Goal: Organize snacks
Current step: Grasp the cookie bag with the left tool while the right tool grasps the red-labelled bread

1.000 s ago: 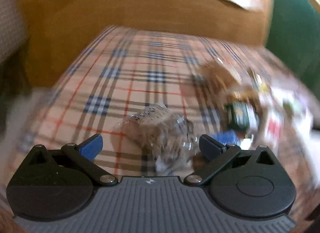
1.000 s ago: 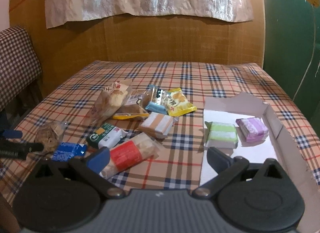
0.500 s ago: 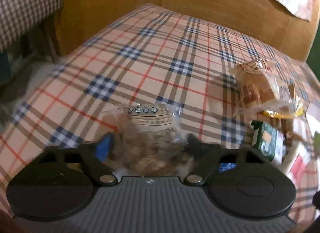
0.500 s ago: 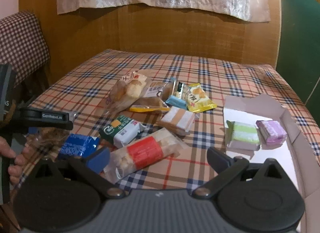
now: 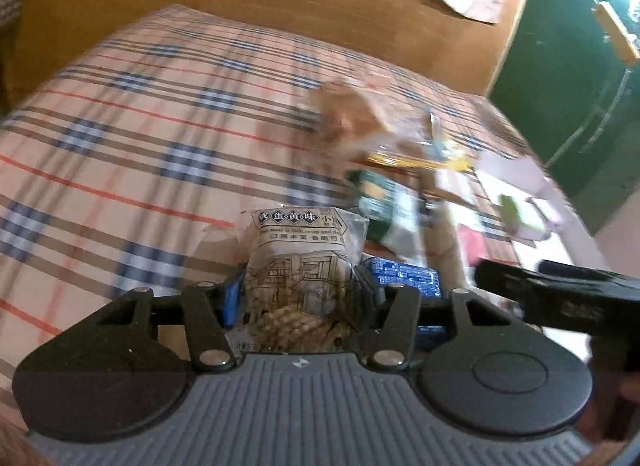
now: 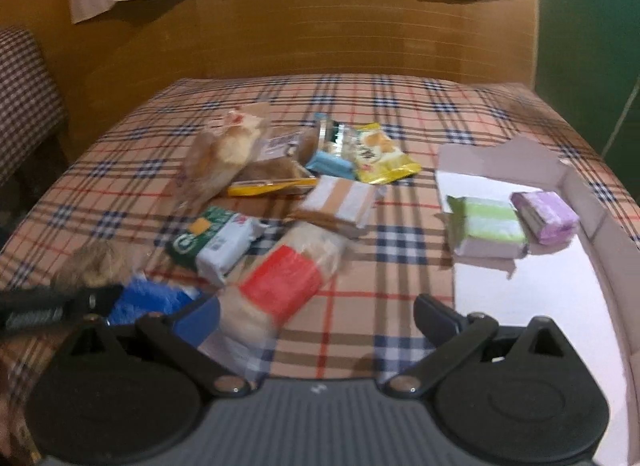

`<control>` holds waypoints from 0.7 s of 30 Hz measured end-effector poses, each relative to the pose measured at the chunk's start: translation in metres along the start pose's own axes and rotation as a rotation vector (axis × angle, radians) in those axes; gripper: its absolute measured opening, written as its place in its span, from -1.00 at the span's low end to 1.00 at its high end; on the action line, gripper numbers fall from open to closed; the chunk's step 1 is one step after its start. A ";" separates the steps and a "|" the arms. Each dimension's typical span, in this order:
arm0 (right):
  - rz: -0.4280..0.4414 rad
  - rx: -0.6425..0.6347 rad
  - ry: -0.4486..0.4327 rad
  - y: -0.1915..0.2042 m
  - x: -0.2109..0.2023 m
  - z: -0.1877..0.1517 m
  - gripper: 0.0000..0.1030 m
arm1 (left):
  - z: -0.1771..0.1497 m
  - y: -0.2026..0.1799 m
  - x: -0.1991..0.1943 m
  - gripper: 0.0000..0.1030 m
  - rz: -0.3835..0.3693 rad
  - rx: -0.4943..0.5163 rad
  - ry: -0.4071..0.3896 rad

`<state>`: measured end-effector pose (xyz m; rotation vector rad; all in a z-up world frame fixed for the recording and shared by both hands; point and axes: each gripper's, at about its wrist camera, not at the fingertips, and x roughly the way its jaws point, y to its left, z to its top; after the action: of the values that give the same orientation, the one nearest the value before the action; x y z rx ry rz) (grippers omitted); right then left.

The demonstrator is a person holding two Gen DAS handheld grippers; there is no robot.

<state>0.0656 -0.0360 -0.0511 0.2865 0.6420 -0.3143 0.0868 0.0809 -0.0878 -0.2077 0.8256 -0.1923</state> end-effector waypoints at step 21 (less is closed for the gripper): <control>-0.026 -0.015 0.054 0.003 0.026 0.013 -0.35 | 0.011 -0.014 -0.021 0.10 0.159 0.052 -0.080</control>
<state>0.0934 -0.0436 -0.0566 0.2733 0.7012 -0.3278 0.0800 0.0736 -0.0617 -0.0998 0.7526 -0.0555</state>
